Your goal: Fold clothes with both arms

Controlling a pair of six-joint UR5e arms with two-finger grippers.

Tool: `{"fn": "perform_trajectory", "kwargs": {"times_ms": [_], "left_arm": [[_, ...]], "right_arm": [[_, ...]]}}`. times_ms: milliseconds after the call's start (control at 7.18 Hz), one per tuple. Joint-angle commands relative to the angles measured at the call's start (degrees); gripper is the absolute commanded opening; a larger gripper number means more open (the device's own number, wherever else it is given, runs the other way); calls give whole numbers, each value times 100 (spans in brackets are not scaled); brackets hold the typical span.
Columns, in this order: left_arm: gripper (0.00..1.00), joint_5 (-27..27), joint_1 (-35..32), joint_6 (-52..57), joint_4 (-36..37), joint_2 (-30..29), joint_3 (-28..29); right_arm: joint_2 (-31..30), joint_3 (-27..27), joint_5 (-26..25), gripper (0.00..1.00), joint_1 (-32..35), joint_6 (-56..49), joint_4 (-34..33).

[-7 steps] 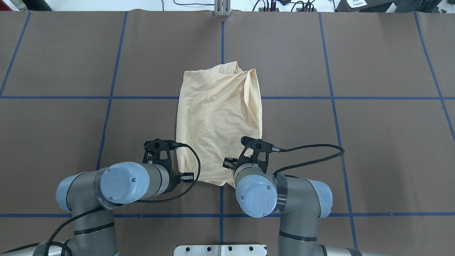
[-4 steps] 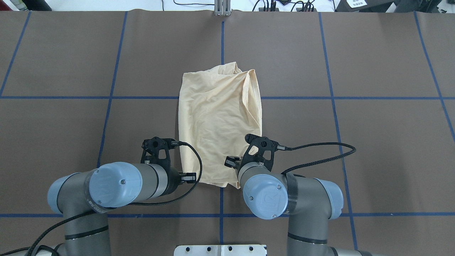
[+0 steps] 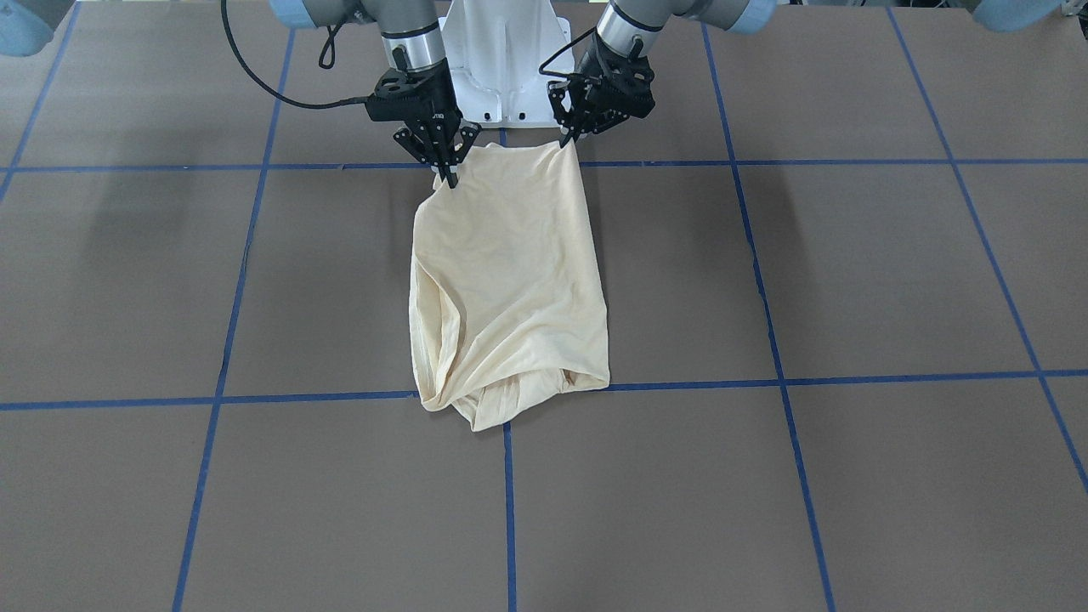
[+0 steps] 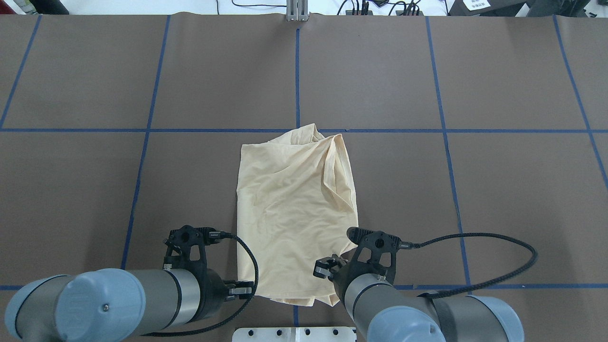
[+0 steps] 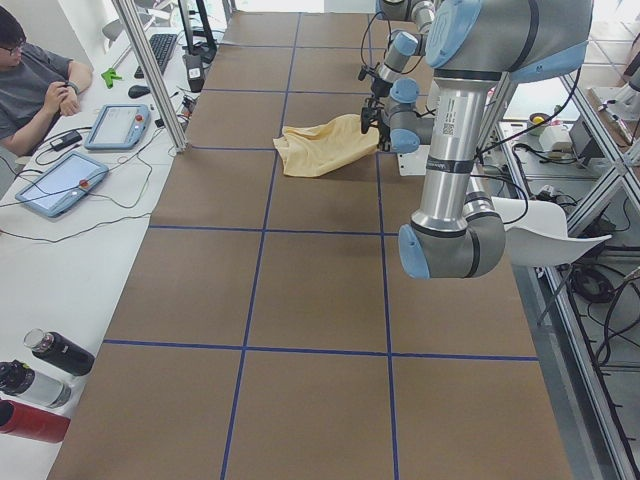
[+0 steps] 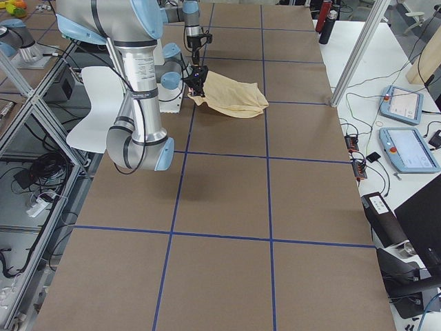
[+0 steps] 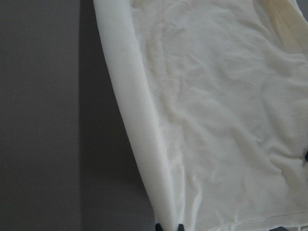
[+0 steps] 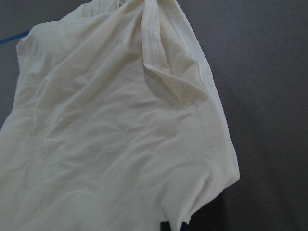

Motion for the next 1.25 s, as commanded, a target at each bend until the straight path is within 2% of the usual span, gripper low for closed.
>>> {"fn": "perform_trajectory", "kwargs": {"times_ms": [0,139,418,696,975,1114], "left_arm": [[0,-12,87,-72,250,-14,-136],[0,-12,-52,-28,259,-41,-13],[0,-21,-570,-10,259,-286,320],[0,-47,-1123,550,390,-646,523],[0,-74,-1598,867,522,-832,716],[0,-82,-1818,1026,523,-928,865]], "right_arm": [[26,151,-72,0,-151,-1,-209],[122,-76,-46,0,127,-54,-209],[709,-682,16,0,725,-281,-209],[956,-737,446,0,1209,-589,-227],[1142,-921,473,0,1483,-827,-227],[1334,-1218,482,0,1649,-923,-210]]}}
